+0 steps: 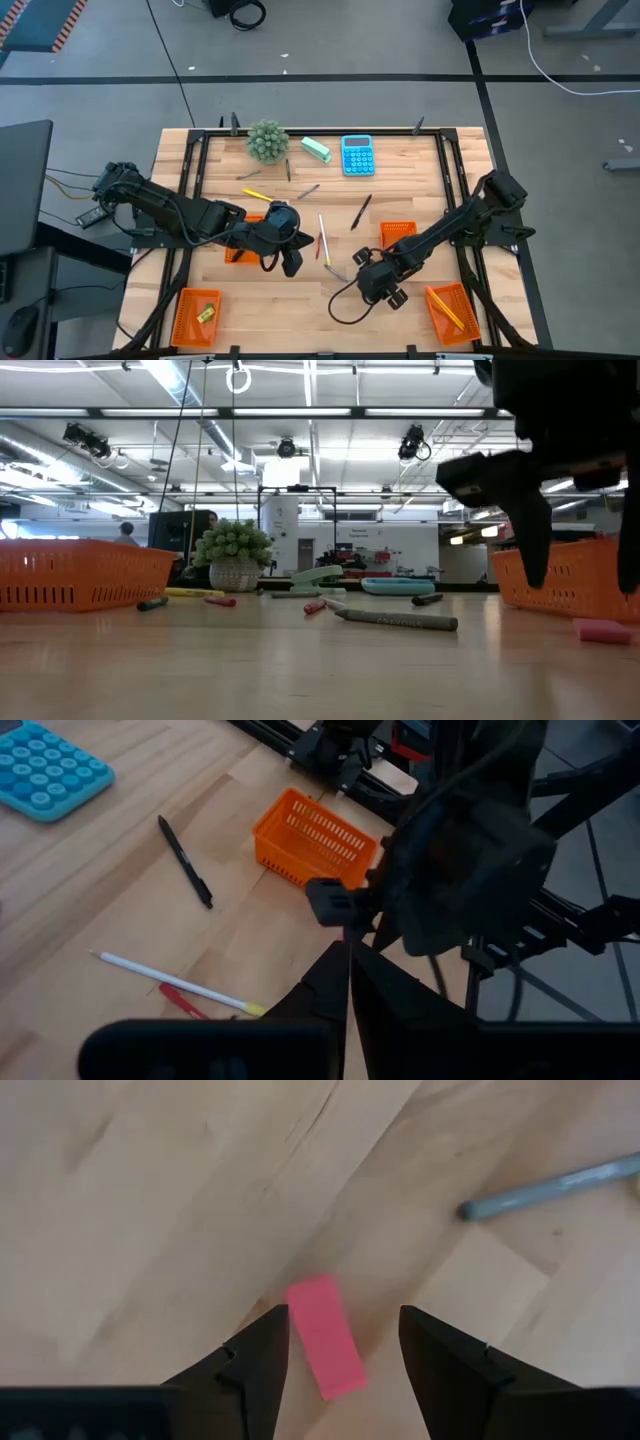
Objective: Sort crayons/erasers/pens/pencils in bins
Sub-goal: Put the pink eraser into the bottom left orange basket
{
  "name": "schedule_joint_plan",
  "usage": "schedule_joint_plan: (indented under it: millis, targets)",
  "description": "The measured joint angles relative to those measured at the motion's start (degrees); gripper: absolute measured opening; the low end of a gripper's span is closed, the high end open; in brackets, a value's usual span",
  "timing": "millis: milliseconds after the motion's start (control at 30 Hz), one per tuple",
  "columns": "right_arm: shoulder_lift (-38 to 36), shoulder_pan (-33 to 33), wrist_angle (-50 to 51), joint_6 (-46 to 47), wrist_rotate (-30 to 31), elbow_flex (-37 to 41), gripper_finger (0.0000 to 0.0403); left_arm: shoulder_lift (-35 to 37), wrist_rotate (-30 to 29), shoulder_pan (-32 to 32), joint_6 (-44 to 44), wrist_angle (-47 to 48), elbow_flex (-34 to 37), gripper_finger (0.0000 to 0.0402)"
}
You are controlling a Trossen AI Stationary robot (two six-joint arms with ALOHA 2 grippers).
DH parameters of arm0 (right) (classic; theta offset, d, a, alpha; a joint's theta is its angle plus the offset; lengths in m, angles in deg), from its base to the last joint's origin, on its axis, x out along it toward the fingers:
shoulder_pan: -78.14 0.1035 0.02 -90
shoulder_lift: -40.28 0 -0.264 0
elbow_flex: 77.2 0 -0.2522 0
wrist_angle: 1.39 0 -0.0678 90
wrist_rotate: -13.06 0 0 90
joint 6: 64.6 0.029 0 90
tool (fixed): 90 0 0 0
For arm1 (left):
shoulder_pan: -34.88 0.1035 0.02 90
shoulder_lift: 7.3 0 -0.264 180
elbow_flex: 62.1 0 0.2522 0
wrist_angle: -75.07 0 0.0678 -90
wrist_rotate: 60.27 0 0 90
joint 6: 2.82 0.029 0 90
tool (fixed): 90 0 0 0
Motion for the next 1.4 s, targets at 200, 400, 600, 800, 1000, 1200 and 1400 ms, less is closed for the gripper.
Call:
schedule_joint_plan:
  millis: [200,400,600,800,1000,1200,1400]
  targets:
    - [2.0,0.0,0.1,-0.8,-0.1,0.0,0.0195,0.0,0.0,-0.4,-1.1,0.0,0.0,0.001]
    - [4.1,0.0,0.5,-1.4,-0.1,-0.1,0.0193,0.0,0.0,-0.4,-1.0,0.0,0.0,0.0025]
    - [4.6,0.0,0.5,-1.4,0.5,-0.3,0.0155,-0.1,0.0,-0.4,-1.0,0.0,0.0,0.0021]
    - [4.5,0.1,0.5,-1.2,0.8,-0.2,0.0089,-0.1,0.0,-0.4,-1.0,0.0,0.0,0.001]
    - [3.6,0.1,0.6,1.0,1.0,-0.2,0.0056,-0.1,0.0,-0.4,-1.0,0.0,0.0,0.0025]
    - [-1.2,-0.2,0.8,4.0,2.3,0.0,0.0057,-0.1,0.0,-0.4,-1.0,0.0,0.0,0.0021]
    - [-9.9,-0.4,0.7,7.5,4.4,0.0,0.0057,-0.1,0.0,-0.4,-0.7,0.0,0.0,0.001]
